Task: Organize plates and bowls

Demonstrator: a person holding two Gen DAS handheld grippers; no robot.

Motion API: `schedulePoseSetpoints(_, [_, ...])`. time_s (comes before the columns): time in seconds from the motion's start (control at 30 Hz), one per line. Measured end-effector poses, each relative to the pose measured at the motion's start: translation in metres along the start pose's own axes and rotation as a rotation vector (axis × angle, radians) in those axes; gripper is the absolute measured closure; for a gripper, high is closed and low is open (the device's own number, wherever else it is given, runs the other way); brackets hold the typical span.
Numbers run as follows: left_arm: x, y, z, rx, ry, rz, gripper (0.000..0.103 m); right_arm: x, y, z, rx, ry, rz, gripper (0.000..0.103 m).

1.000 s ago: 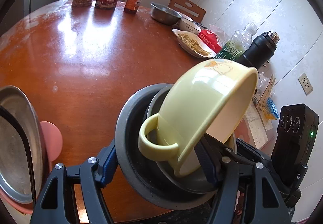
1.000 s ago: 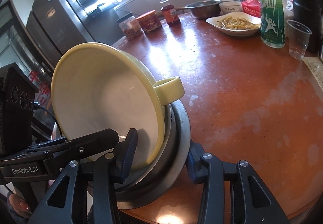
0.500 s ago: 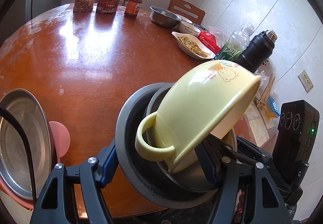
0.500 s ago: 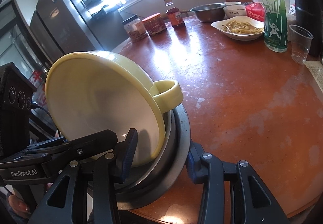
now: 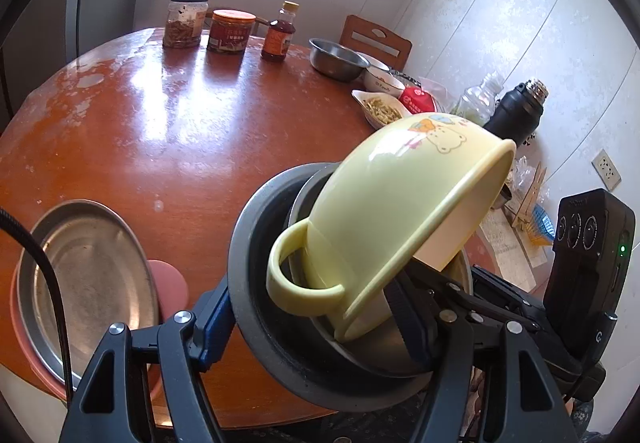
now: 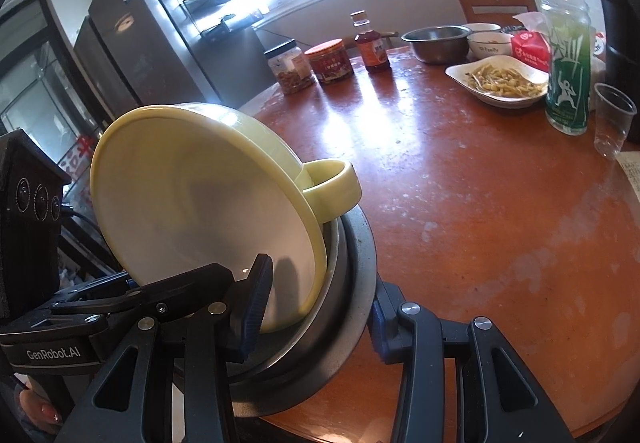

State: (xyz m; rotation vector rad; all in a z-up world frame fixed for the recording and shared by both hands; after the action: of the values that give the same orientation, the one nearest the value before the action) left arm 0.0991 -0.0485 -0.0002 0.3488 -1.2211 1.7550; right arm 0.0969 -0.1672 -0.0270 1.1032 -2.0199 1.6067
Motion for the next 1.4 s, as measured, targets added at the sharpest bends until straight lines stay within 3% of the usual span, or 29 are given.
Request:
schedulePoseSetpoints(0.83, [0.088, -0.032, -0.081, 0.051, -0.081, 0.119, 0.034, -0.030, -0.037, -0.122, 0.150, -0.083, 0.003, 0.058])
schedulePoseSetpoints(1.4, [0.109, 0.004, -0.132, 0.139, -0.139, 0.113, 0.034, -0.069, -0.009, -0.177, 0.227, -0.132, -0.088, 0.058])
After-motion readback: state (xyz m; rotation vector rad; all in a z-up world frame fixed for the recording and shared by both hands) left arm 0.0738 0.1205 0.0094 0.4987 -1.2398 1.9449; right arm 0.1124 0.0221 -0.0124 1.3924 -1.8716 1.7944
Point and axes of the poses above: each gripper's, at about its wrist camera, not at the fingertips, and x roughly against the way its jaws point, z to its right, y to its underside, the point moved 6 cm from there along -x, roughly the way its jaws point, and after that the axes turned 9 degrees about y, right-handed, at the moved point
